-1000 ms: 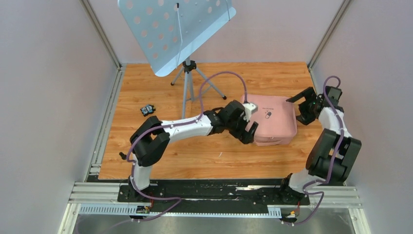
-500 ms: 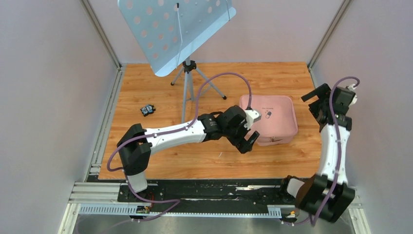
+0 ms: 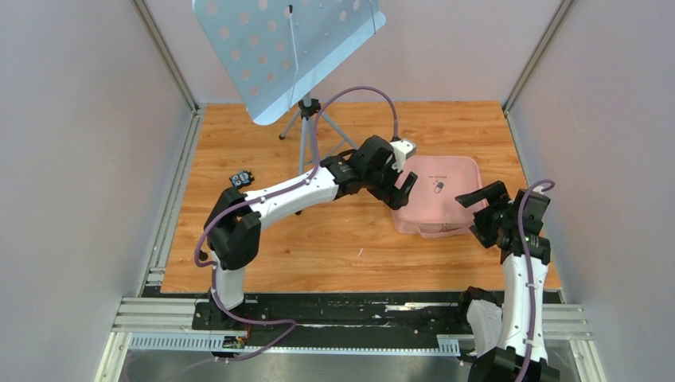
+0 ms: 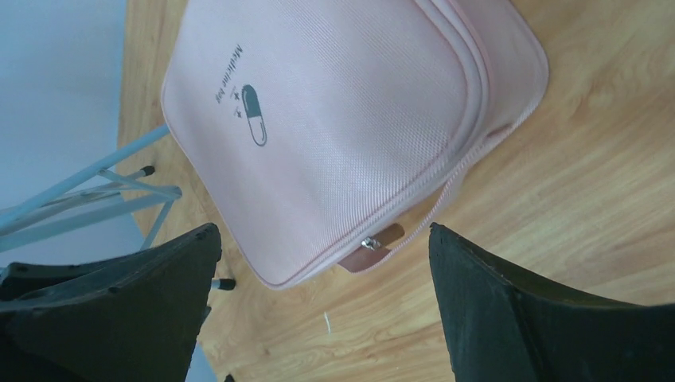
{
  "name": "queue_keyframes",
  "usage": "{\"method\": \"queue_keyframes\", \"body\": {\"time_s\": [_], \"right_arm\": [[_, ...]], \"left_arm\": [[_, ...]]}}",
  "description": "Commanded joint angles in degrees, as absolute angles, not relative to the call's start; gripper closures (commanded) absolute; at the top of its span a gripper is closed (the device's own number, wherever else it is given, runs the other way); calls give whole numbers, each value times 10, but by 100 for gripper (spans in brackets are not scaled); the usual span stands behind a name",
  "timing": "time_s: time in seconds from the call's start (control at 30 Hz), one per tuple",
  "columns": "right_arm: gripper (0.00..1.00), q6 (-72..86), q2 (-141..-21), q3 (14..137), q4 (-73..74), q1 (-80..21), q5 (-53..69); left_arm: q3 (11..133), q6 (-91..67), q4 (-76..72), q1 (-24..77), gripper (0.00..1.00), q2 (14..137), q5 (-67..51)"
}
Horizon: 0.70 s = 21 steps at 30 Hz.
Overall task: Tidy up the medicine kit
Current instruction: Zip the medicine box at the center of the board.
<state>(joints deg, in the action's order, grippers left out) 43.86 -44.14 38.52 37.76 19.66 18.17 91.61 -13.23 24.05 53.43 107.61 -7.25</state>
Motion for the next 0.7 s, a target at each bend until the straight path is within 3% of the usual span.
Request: {"method": "queue_keyframes", "body": {"time_s": [0.0, 0.43, 0.67], "right_arm": [[0, 474, -408, 383, 392, 195, 204], [0, 493, -460, 319, 326, 194, 236], [0, 462, -549, 379, 270, 195, 185]], "left_arm": [[955, -136, 219, 519, 1, 1119, -79], [1012, -148, 188, 516, 1, 1191, -92], [974, -176, 150, 522, 2, 1177, -157]]}}
